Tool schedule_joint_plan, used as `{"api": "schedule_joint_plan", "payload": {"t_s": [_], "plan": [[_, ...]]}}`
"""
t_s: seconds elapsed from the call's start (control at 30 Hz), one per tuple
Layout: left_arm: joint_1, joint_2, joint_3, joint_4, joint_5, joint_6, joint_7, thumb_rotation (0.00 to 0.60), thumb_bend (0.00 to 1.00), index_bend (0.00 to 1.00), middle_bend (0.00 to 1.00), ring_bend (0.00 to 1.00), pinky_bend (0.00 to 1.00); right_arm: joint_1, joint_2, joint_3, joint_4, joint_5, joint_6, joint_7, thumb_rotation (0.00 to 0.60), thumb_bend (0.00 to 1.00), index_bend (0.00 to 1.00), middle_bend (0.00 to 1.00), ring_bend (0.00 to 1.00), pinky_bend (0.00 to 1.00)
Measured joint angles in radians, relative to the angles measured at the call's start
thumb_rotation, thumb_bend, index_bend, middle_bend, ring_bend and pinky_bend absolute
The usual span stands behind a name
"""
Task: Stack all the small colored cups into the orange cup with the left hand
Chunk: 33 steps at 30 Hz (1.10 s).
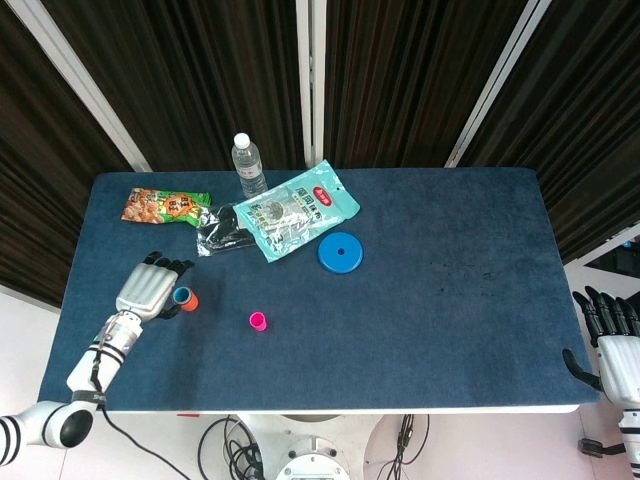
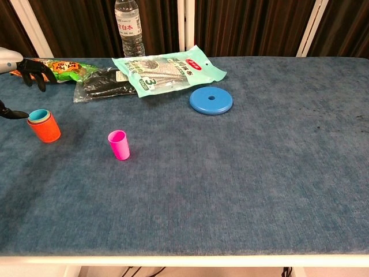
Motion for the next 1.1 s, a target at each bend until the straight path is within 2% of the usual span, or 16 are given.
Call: {"api": "schedule_joint_plan", "payload": {"t_s": [0.23, 0.37, 0.53, 0.77, 1.1], "plan": [[0.002, 0.02, 0.007, -0.074, 0.13, 0.014, -0.049, 0.6, 0.22, 0.17, 0.23, 0.2, 0.18, 0.002, 0.003, 0.001, -0.007, -0.002, 0.0, -0.004, 0.6, 0.28, 0.0, 0.0, 0.0, 0.0], [-0.006, -0.002, 0.02, -0.104, 0.19, 0.013, -0.04, 0.6, 0.22, 0.18, 0.23, 0.2, 0.19, 0.003, 0.002, 0.0, -0.007, -0.001, -0.003, -0.005, 0.6, 0.29, 0.0, 0.0, 0.0, 0.0], [-0.025, -0.07, 0.027, -0.079, 0.191, -0.008, -0.003, 0.6, 0.22, 0.19, 0.24, 0.21, 0.18, 0.004, 0.001, 0.003, -0.001, 0.01, -0.008, -0.001, 0.6, 0.28, 0.0, 0.0, 0.0, 0.0], [-0.058, -0.194, 0.024, 0.014, 0.163, -0.041, 0.054, 0.6, 0.22, 0.22, 0.26, 0.23, 0.19, 0.0, -0.003, 0.001, 0.013, 0.007, -0.003, 0.017, 0.6, 0.29, 0.0, 0.0, 0.0, 0.0], [-0.076, -0.261, 0.017, 0.08, 0.149, -0.051, 0.056, 0.6, 0.23, 0.33, 0.38, 0.4, 0.26, -0.002, -0.014, -0.002, 0.051, 0.015, -0.013, 0.053, 0.6, 0.28, 0.0, 0.0, 0.0, 0.0]]}}
